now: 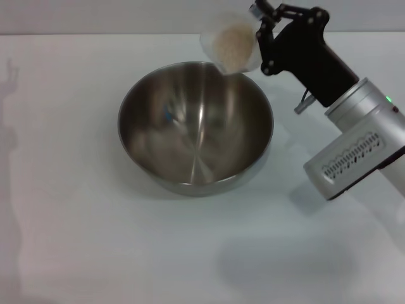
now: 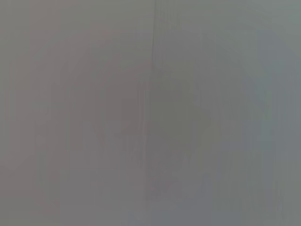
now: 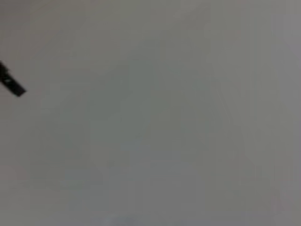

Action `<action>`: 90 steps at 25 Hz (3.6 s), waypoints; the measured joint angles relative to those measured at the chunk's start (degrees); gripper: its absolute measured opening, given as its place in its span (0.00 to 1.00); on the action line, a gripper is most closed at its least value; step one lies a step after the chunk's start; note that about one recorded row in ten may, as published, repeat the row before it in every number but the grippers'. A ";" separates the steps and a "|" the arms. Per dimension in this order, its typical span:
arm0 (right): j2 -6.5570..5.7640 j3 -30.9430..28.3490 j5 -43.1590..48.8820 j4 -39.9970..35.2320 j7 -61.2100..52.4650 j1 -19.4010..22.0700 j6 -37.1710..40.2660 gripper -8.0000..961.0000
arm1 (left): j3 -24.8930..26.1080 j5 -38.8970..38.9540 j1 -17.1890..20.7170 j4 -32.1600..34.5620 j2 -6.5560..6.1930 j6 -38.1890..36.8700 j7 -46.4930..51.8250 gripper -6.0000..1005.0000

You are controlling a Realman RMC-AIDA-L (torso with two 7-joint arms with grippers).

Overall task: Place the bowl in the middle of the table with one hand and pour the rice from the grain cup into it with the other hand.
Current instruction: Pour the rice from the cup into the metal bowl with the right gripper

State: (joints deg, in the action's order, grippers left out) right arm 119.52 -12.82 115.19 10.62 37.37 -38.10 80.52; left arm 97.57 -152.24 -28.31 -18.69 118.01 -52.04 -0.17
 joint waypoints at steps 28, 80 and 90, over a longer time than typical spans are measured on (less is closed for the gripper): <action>0.02 0.03 4.64 1.42 26.37 -1.90 -2.13 0.02 | 1.04 0.28 -0.35 0.06 0.01 0.06 0.00 0.84; -0.15 0.06 12.14 2.29 56.22 -0.56 -2.24 0.03 | 1.04 0.11 -0.87 -0.47 0.21 0.01 0.09 0.84; -0.18 0.05 13.76 1.98 63.45 -0.64 -2.28 0.03 | 1.04 -0.03 -0.97 -0.58 0.21 0.01 0.09 0.84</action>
State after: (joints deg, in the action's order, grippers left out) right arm 119.34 -12.77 128.95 12.60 100.82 -38.74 78.24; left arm 98.61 -152.28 -29.27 -19.27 118.21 -52.03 -0.09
